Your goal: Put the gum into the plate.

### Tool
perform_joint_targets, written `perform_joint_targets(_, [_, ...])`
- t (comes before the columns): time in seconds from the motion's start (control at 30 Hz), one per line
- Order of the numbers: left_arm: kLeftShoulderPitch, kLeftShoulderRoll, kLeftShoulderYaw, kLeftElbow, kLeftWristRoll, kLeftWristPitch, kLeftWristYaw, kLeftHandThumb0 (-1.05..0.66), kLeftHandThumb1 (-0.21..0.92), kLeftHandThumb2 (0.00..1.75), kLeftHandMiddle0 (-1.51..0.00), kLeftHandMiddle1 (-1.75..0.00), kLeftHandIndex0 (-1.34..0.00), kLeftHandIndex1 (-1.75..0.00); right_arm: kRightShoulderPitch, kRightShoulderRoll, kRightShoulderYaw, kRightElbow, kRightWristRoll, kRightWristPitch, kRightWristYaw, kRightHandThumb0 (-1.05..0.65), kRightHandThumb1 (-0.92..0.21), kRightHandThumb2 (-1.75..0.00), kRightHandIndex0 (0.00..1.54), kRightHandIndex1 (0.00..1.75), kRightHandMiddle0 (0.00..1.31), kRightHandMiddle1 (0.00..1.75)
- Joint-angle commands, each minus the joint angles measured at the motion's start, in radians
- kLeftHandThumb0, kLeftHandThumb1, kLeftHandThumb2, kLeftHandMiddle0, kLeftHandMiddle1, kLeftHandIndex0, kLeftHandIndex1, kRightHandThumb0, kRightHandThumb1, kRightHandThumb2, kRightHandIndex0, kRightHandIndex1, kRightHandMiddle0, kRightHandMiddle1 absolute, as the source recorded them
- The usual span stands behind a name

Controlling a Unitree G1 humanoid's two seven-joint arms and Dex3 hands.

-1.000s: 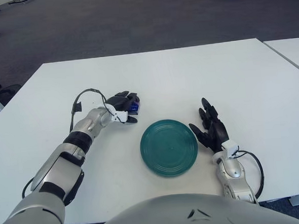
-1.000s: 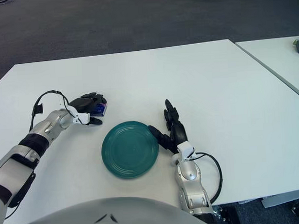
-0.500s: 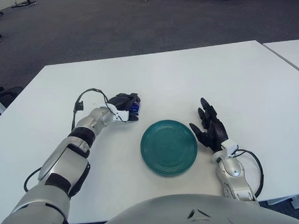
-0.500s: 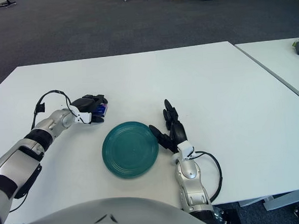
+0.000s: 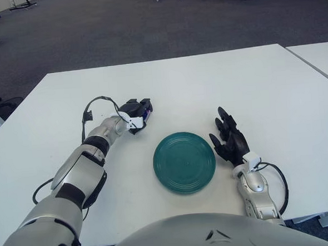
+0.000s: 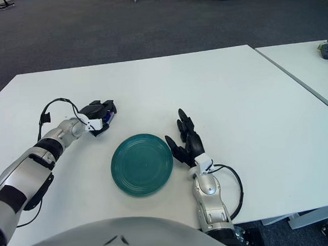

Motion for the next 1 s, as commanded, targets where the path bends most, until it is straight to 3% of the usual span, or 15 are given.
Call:
perform_joint_targets(0.0, [0.133, -0.015, -0.018, 0.062, -0.004, -0.017, -0.121, 0.00, 0.13, 1.49, -0.79, -1.59, -0.55, -1.75, 0.030, -0.010, -0.016, 0.077, 0.013, 0.062, 0.002, -0.86, -0.92, -0.47, 0.22, 0.03, 0.00, 0.24])
perform_joint_targets(0.5, [0.139, 0.001, -0.012, 0.034, -0.041, -0.034, -0.096, 0.00, 0.14, 1.48, -0.79, -1.59, -0.54, -1.75, -0.006, 0.003, -0.051, 0.142, 0.020, 0.045, -0.027, -0.84, -0.92, -0.53, 0.29, 0.03, 0.00, 0.33])
perform_joint_targets(0.63, [0.113, 0.032, 0.001, 0.019, -0.050, -0.056, -0.099, 0.00, 0.15, 1.46, -0.79, -1.58, -0.53, -1.75, -0.009, -0.002, -0.048, 0.153, 0.006, 0.037, -0.033, -0.87, -0.92, -0.58, 0.29, 0.02, 0.00, 0.33])
perform_joint_targets(0.77, [0.091, 0.088, 0.029, -0.056, -0.081, -0.095, -0.132, 0.00, 0.17, 1.43, -0.78, -1.57, -0.51, -1.75, -0.016, -0.004, -0.047, 0.164, 0.005, 0.032, -0.032, -0.88, -0.92, -0.60, 0.29, 0.02, 0.00, 0.33])
perform_joint_targets(0.97, [0.105, 0.202, 0.130, -0.331, -0.166, -0.091, -0.237, 0.00, 0.18, 1.44, -0.76, -1.61, -0.50, -1.75, -0.016, -0.002, -0.045, 0.160, 0.018, 0.043, -0.021, -0.87, -0.92, -0.60, 0.28, 0.01, 0.00, 0.32])
